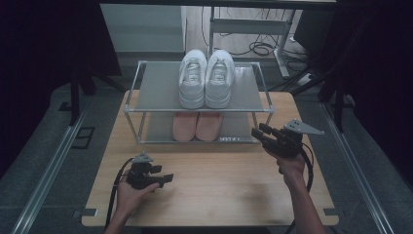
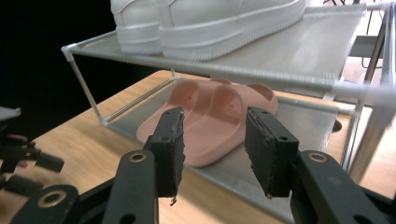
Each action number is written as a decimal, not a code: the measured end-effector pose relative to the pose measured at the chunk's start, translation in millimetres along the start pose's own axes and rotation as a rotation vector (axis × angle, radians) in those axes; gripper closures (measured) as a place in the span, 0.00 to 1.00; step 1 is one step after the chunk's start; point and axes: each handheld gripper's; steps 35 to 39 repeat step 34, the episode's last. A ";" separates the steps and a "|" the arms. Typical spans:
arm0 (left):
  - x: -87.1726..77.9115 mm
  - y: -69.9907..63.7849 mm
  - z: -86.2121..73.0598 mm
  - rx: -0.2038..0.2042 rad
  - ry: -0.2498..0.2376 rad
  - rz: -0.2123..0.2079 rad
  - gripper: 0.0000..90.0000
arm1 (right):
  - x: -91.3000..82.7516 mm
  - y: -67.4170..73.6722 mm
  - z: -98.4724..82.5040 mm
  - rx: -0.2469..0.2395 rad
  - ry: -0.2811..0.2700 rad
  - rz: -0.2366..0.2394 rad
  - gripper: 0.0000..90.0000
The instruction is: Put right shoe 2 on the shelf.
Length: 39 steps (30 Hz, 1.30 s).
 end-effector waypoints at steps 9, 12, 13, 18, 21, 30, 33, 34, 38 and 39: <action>-2.2 0.7 -0.4 -0.004 -0.007 0.005 0.37 | -10.1 -2.8 -43.4 -0.014 0.055 0.007 0.63; -3.4 2.1 -0.3 -0.003 -0.007 0.011 0.37 | -10.9 -5.7 -58.0 -0.004 0.076 0.003 0.63; -3.4 2.4 -0.4 -0.005 -0.008 0.012 0.37 | -11.3 -7.0 -63.0 0.001 0.081 -0.001 0.63; -3.8 2.9 -0.5 -0.005 -0.008 0.013 0.37 | -8.8 -13.4 -78.9 0.002 0.127 -0.020 0.62; -4.5 3.3 -0.4 -0.004 -0.011 0.016 0.37 | -8.0 -15.0 -81.2 0.013 0.127 -0.019 0.63; -7.4 4.2 -2.2 -0.006 -0.016 0.024 0.37 | -7.0 -13.9 -83.1 0.012 0.121 -0.017 0.63; -8.2 4.6 -2.5 -0.007 -0.017 0.025 0.37 | -7.3 -14.5 -82.9 0.014 0.115 -0.020 0.63; -8.6 4.7 -2.6 -0.009 -0.018 0.028 0.37 | -7.4 -14.5 -82.7 0.014 0.113 -0.021 0.63; -8.6 4.7 -2.6 -0.009 -0.018 0.028 0.37 | -7.4 -14.5 -82.7 0.014 0.113 -0.021 0.63; -8.6 4.7 -2.6 -0.009 -0.018 0.028 0.37 | -7.4 -14.5 -82.7 0.014 0.113 -0.021 0.63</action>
Point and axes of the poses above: each handheld gripper's, and its own axes: x roughly forward along the jaws, z roughly out of its top, y roughly to its left, and after that the axes turned 6 degrees about -z, right-handed
